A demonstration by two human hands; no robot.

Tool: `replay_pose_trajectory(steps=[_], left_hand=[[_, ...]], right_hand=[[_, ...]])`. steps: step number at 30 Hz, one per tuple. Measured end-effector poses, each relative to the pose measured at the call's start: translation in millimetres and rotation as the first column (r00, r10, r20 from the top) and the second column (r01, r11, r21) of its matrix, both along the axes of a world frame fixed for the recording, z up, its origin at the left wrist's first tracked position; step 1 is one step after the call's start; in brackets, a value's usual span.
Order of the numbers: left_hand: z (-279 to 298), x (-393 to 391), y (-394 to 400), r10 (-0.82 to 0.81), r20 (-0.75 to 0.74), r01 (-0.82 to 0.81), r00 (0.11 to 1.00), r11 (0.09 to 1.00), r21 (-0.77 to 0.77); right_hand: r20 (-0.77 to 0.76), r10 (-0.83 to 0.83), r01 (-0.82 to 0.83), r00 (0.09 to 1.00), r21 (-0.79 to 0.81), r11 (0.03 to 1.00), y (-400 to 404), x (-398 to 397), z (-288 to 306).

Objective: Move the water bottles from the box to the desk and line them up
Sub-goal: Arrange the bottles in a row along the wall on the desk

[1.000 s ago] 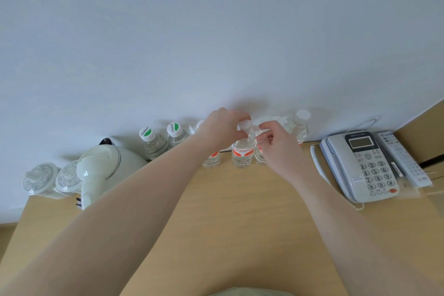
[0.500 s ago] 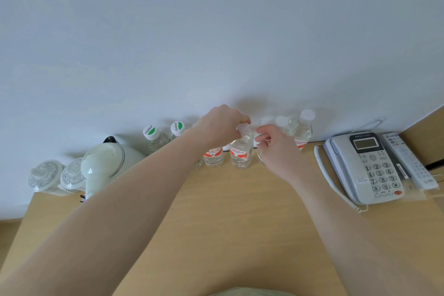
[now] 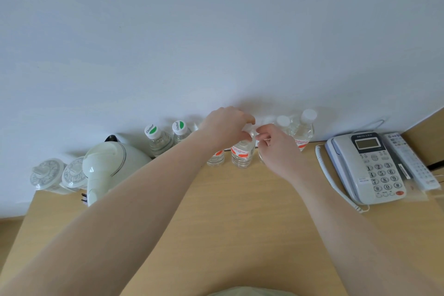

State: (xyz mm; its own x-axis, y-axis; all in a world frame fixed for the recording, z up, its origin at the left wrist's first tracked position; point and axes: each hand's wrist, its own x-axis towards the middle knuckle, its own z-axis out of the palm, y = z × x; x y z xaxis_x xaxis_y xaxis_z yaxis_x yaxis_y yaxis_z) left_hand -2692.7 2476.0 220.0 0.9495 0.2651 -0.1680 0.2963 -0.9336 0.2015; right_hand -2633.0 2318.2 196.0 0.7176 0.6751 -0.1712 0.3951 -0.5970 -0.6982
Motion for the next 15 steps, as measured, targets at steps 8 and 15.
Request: replay_pose_trajectory(steps=[8, 15], left_hand=[[2.3, 0.5, 3.9, -0.031, -0.04, 0.03, 0.999, 0.999, -0.021], [1.7, -4.1, 7.4, -0.031, -0.061, 0.028, 0.998, 0.999, -0.045]], right_hand=[[-0.018, -0.005, 0.005, 1.0, -0.001, 1.0, 1.7, 0.0, 3.7], [-0.009, -0.001, 0.001, 1.0, -0.006, 1.0, 1.9, 0.8, 3.5]])
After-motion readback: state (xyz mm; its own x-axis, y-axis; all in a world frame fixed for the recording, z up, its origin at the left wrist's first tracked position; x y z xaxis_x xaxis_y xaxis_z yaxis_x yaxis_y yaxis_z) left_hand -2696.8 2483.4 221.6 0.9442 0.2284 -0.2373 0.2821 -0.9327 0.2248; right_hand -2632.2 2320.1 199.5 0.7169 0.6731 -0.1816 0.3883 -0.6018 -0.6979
